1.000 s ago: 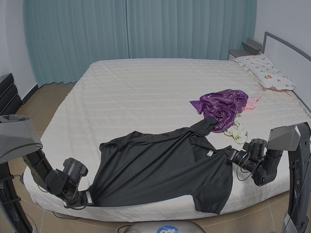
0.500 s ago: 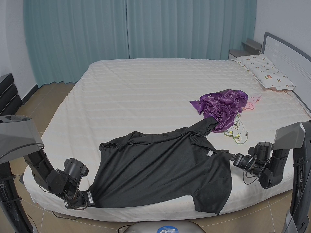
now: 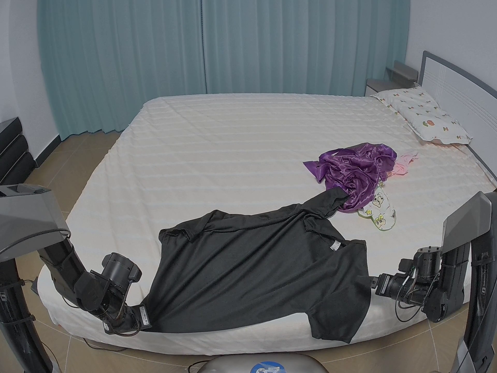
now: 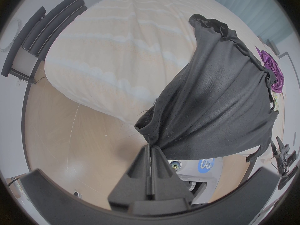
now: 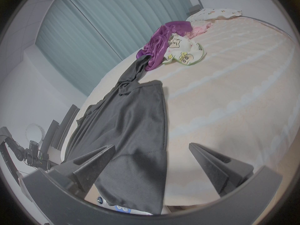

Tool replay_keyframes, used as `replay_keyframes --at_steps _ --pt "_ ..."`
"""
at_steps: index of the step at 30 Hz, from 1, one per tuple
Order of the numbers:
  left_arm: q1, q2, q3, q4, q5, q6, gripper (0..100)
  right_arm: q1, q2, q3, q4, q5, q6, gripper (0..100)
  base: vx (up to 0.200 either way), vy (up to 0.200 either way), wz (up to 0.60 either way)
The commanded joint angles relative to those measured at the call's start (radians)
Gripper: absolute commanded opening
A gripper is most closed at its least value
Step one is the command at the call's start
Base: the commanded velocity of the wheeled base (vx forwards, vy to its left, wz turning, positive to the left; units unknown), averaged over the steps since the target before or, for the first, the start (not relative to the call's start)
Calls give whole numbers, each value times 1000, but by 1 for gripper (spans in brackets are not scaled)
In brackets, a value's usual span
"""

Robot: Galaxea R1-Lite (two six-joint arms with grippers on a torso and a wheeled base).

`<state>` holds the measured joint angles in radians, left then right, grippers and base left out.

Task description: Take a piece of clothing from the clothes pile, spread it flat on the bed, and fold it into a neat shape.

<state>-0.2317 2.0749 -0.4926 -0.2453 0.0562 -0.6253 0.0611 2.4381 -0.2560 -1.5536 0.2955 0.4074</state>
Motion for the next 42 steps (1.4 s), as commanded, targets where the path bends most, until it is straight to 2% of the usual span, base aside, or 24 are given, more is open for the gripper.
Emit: replay_keyframes --at_steps 1,5,6,12,15,18,21,26,35,36,37,38,42 --pt "0 2 0 0 -10 -1 0 65 56 -25 -16 -12 -1 100 0 0 0" --pt "0 1 0 0 -24 -1 0 77 91 -62 -14 -30 -1 100 0 0 0" --pt "0 1 0 0 -24 -1 0 77 91 -62 -14 -32 -2 0 0 0 0" --pt "0 1 2 3 -24 1 0 62 73 -14 -14 -32 -29 0 0 0 0" --pt "0 -6 8 8 -22 12 0 0 58 32 -14 -30 -88 0 0 0 0" --pt "0 -10 22 9 -22 39 0 -50 19 86 -16 -21 -110 0 0 0 0" --pt "0 -10 26 9 -19 44 0 -81 -5 119 -14 -19 -131 0 0 0 0" --pt "-18 -9 42 11 -16 49 0 -125 -13 190 -16 8 -220 0 0 0 0" --pt "-54 1 40 6 -15 38 0 -121 10 187 -16 7 -230 0 0 0 0" --pt "-54 1 38 4 -15 38 0 -121 10 185 -16 7 -230 100 0 0 0" --pt "-54 1 38 4 -15 36 0 -119 12 182 -16 7 -228 100 0 0 0" --pt "-54 1 38 4 -15 36 100 -119 13 179 -16 7 -228 100 0 0 0" --pt "-54 1 37 3 -16 35 100 -121 -4 172 -17 13 -219 100 0 0 0"
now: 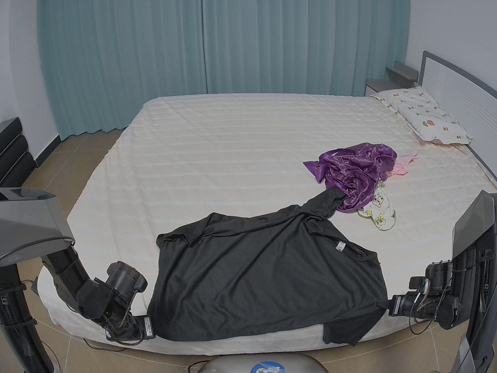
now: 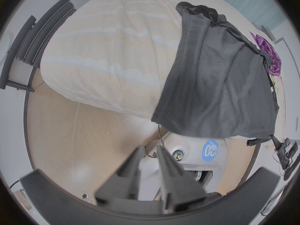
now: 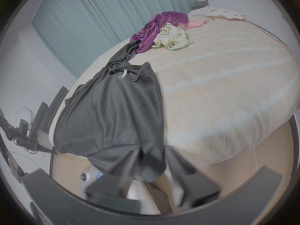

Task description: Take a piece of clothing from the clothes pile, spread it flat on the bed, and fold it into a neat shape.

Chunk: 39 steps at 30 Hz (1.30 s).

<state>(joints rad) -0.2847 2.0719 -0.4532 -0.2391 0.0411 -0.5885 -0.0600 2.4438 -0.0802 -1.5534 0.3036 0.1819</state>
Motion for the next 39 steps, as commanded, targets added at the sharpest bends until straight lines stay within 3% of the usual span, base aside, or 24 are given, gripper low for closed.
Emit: replay_keyframes --at_steps 1,3,9,12,16,23,39 --pt "-1 2 -4 -5 -1 -2 100 0 -12 -4 -17 5 8 100 0 0 0" --pt "4 -6 -7 -6 -3 -2 100 -3 -58 -7 -17 8 31 100 0 0 0" --pt "56 -125 -42 -9 -18 -5 100 9 -258 -19 -16 55 381 100 0 0 0" --pt "71 -158 -73 -9 -32 -51 100 20 -279 -16 -16 57 467 100 0 0 0" --pt "70 -145 -113 -9 -41 -122 100 46 -273 -16 -16 57 485 100 50 0 0" --pt "70 -124 -116 -11 -79 -125 100 62 -269 -9 -16 54 507 100 200 0 0" --pt "67 -118 -131 -17 -133 -163 100 68 -264 -7 -16 52 508 100 0 0 0"
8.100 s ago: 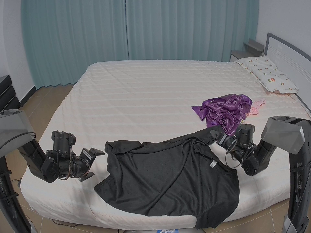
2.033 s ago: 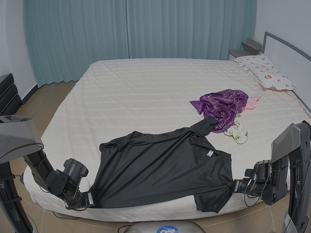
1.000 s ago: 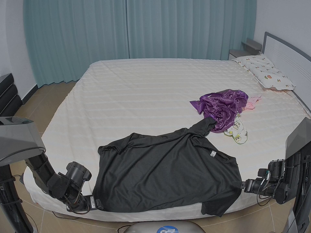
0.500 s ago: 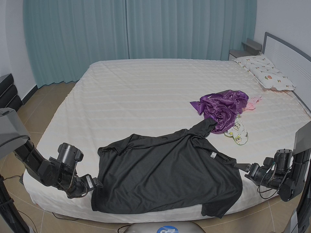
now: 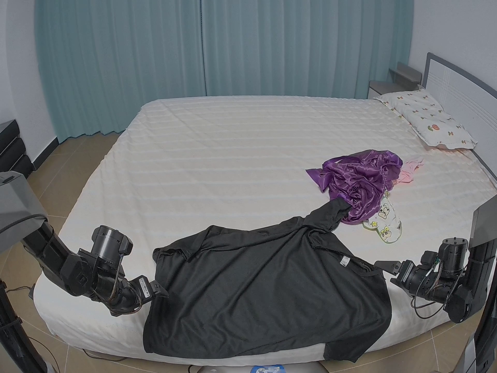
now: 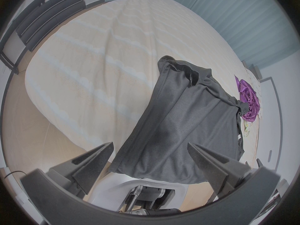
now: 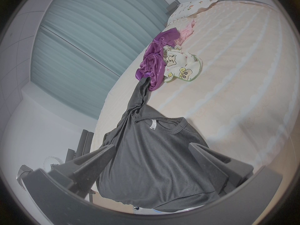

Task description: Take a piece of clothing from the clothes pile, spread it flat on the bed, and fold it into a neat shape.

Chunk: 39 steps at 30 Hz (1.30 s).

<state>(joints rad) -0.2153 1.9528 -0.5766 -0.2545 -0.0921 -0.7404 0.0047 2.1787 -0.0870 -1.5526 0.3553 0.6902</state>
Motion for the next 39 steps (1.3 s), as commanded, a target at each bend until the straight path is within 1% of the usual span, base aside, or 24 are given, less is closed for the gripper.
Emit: replay_keyframes --at_steps 1,6,9,11,13,15,17,21,24,27,29,32,33,34,39 --pt "-6 2 -14 0 -1 -25 100 6 3 0 -17 1 2 100 0 -200 0" --pt "-9 5 -17 -2 -3 -34 100 14 7 -2 -17 -1 0 100 0 -200 0" --pt "-9 11 -26 -2 -8 -40 100 18 9 -2 -17 -3 0 100 0 0 0" --pt "-7 14 -45 -3 -12 -74 100 20 12 -2 -17 -3 0 100 0 0 0" --pt "-7 17 -69 -8 -14 -129 100 28 12 -2 -17 -4 -1 100 0 0 0" --pt "-7 18 -75 -19 -21 -154 100 29 12 -2 -17 -4 -1 100 0 0 0" --pt "-9 21 -75 -34 -37 -160 100 37 13 0 -17 -4 0 100 0 0 0" --pt "-7 43 -106 -75 -35 -171 100 41 13 1 -17 -6 0 100 0 0 0" --pt "-7 94 -166 -95 -18 -197 100 51 12 4 -17 -6 0 100 0 0 0" --pt "1 166 -262 -94 18 -200 100 58 13 6 -17 -26 0 100 0 0 0" --pt "1 210 -318 -94 26 -200 100 63 15 4 -17 -39 0 100 0 0 0" --pt "4 276 -439 -89 34 -200 100 72 15 4 -17 -47 0 100 0 0 0" --pt "4 278 -445 -89 34 -200 100 74 15 6 -17 -47 0 100 0 0 0" --pt "4 310 -497 -86 37 -198 100 77 15 7 -17 -50 0 100 0 0 0" --pt "2 399 -637 -81 98 -195 100 77 15 16 -17 -52 0 100 0 0 0"
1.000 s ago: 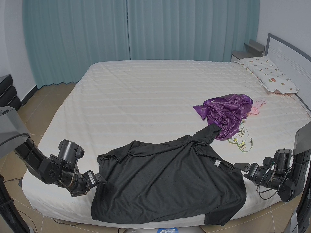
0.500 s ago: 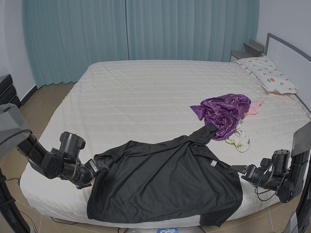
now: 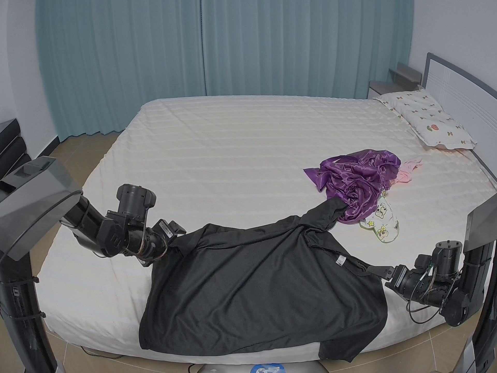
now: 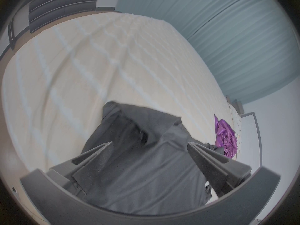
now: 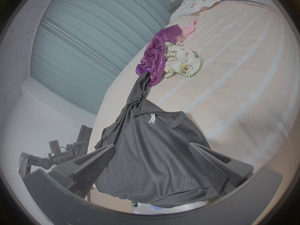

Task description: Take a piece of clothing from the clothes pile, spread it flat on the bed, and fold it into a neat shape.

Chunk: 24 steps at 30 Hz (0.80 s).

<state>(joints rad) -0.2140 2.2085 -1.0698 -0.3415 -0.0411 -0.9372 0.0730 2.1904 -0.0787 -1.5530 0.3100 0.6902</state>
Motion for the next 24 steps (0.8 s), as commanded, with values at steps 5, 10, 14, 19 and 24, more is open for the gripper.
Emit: replay_keyframes --at_steps 5,10,14,19,24 --pt "-2 165 -160 9 58 0 100 13 22 4 -16 -8 -3 100 0 0 0" --pt "-1 163 -154 7 58 -5 100 14 35 8 -18 -6 -5 100 0 0 0" --pt "-1 171 -165 9 58 -5 0 21 35 10 -18 -8 -3 100 0 0 0" --pt "-1 184 -180 25 81 0 0 22 19 16 -18 -37 -5 100 0 0 0" --pt "27 186 -206 27 109 0 0 21 20 10 -18 -66 0 100 0 0 0"
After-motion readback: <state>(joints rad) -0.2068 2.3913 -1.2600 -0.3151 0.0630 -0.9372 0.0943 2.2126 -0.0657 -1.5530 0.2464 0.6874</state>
